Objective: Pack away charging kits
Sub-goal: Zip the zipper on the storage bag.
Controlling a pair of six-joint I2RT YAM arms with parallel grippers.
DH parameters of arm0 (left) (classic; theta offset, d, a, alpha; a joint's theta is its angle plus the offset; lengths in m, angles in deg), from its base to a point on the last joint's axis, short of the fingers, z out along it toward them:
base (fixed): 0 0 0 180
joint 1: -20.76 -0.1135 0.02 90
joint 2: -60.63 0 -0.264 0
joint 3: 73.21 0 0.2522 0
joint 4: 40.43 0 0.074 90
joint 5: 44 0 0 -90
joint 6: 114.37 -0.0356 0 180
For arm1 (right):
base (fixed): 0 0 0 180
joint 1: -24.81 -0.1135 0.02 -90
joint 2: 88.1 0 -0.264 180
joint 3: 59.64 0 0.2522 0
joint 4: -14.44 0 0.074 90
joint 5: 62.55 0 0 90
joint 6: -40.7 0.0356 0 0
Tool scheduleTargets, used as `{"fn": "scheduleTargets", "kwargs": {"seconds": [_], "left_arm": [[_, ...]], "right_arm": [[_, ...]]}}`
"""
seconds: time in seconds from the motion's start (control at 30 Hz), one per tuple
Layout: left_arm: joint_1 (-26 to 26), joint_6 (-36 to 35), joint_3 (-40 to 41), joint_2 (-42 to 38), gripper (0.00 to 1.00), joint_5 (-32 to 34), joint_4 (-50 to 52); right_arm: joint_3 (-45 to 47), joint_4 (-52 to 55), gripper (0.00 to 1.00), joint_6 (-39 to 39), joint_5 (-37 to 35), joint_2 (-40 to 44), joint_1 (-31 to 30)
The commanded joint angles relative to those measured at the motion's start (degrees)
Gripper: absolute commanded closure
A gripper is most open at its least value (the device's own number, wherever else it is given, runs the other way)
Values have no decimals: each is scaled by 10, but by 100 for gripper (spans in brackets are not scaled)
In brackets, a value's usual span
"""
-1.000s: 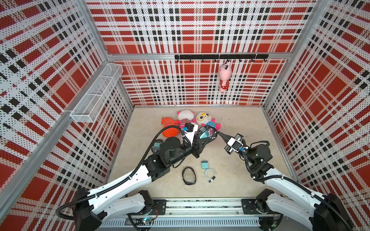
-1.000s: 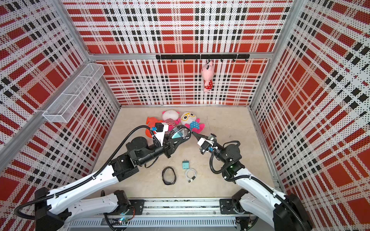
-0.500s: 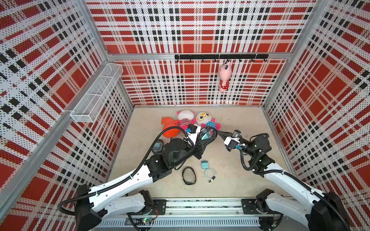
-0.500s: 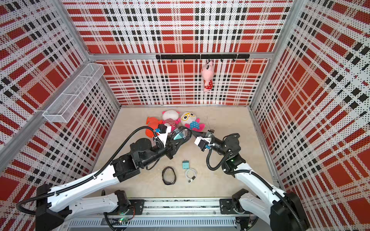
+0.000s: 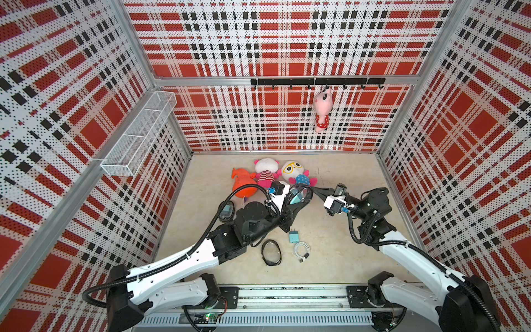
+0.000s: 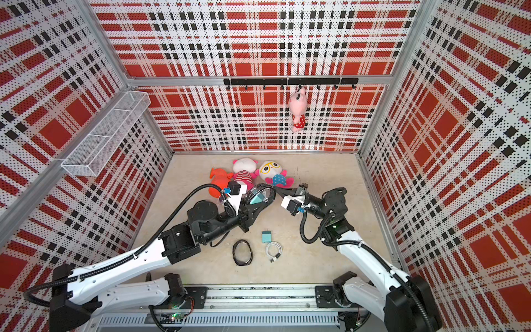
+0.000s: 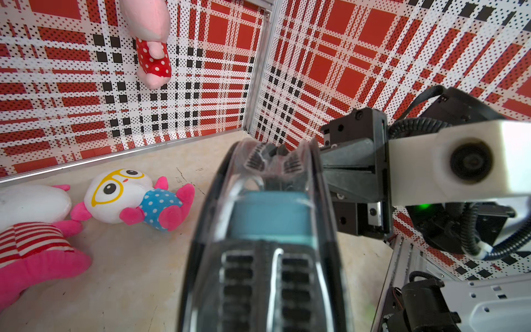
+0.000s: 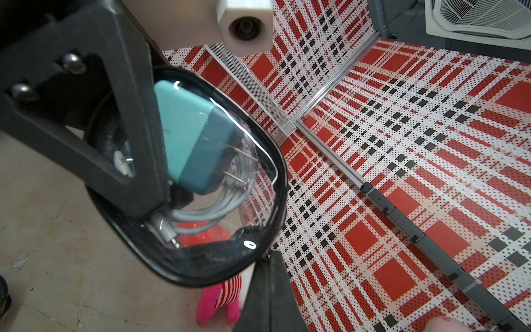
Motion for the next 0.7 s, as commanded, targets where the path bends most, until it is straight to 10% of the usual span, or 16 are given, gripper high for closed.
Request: {"fn": "scheduleTargets", "kwargs": {"seconds": [0.0, 0.67], "left_arm": [[9, -7, 13, -3, 100, -7, 62], [26, -29, -26, 62, 100, -26, 79]], "right_arm": [[-33, -24, 100, -9, 21, 8, 29], [-77, 53, 100, -92, 75, 15, 43]]}}
